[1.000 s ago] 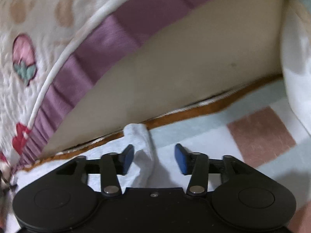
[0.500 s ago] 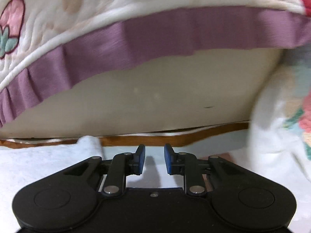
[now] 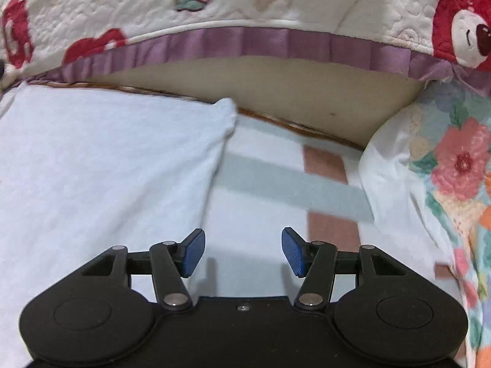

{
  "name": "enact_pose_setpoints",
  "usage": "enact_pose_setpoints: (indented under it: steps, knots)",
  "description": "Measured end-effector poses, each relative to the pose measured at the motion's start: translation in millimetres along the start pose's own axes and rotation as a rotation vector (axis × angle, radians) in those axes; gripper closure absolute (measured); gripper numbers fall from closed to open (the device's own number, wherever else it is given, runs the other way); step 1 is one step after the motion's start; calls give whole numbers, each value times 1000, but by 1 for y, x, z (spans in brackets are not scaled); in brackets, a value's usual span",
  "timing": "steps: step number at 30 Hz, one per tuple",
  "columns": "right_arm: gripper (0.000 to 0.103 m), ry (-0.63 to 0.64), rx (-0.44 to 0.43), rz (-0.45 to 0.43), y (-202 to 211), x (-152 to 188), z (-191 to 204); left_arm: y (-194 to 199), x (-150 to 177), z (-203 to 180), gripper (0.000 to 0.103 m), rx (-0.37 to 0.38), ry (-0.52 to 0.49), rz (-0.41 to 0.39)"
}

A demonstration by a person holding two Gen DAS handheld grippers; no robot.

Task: Fold clothes
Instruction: 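Move both open grippers over the spread grey printed T-shirt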

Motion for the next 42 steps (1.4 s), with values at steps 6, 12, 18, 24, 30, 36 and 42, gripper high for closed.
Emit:
enact_pose_setpoints:
  steps: [6,12,18,24,30,36,42]
  knots:
    - [37,-162,-283,-145,60,11,67,59,59,21,41,11,91,38]
    - [37,46,-398,-212,98,15,162,96,135,71,40,-1,360,53]
    - [36,182,-545,-144,118,36,237,119,211,111,39,89,675,30]
    - [36,388,-478,-140,114,61,278,107,255,129,39,-97,693,110]
    - [36,355,-553,-68,106,70,291,79,271,131,32,33,740,164]
    - [36,516,-678,-16,114,74,343,80,273,137,46,14,783,120]
    - [36,774,-732,-20,127,85,417,94,274,119,103,12,713,57]
Point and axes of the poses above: each gripper's, at about its wrist camera, not at the fingertips, and y roughly against the way its jaws point, z to its left, x to its underside, the point moved 10 cm from there along -y, roughly the way its jaws point, and after that the axes turned 9 degrees about z, right-handed, at the moved point
